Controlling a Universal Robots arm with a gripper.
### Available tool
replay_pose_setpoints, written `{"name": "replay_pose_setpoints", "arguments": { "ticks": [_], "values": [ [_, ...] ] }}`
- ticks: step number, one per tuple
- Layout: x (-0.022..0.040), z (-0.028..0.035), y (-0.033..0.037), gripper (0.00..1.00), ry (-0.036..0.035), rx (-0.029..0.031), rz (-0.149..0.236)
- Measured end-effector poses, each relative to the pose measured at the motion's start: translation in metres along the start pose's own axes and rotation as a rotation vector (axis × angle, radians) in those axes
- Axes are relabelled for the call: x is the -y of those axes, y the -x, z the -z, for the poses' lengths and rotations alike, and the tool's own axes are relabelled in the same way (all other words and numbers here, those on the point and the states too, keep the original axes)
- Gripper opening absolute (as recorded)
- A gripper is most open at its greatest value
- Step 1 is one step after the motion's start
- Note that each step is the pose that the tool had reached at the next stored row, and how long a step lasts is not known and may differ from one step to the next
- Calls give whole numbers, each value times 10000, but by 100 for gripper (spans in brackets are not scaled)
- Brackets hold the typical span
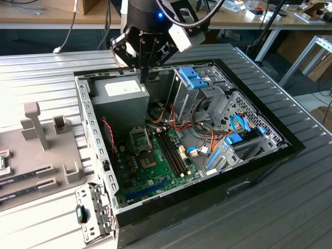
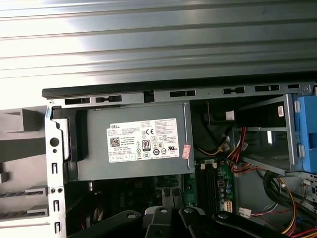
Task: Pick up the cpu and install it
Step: 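Reach for the cpu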
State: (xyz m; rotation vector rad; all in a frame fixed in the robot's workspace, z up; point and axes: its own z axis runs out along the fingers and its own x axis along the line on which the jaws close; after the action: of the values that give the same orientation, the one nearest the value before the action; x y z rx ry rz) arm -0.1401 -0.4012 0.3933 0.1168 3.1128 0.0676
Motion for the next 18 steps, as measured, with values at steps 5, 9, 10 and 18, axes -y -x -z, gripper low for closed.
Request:
{"name": "replay_pose_setpoints", "arguments": {
  "ticks": [5,9,10,18],
  "values": [
    [1,0,-14,11,1,1,-1],
    [3,1,-33,11,0,1,-1],
    [3,1,-36,11,1,1,0],
    [5,1,-60,11,1,1,0]
  ]
}}
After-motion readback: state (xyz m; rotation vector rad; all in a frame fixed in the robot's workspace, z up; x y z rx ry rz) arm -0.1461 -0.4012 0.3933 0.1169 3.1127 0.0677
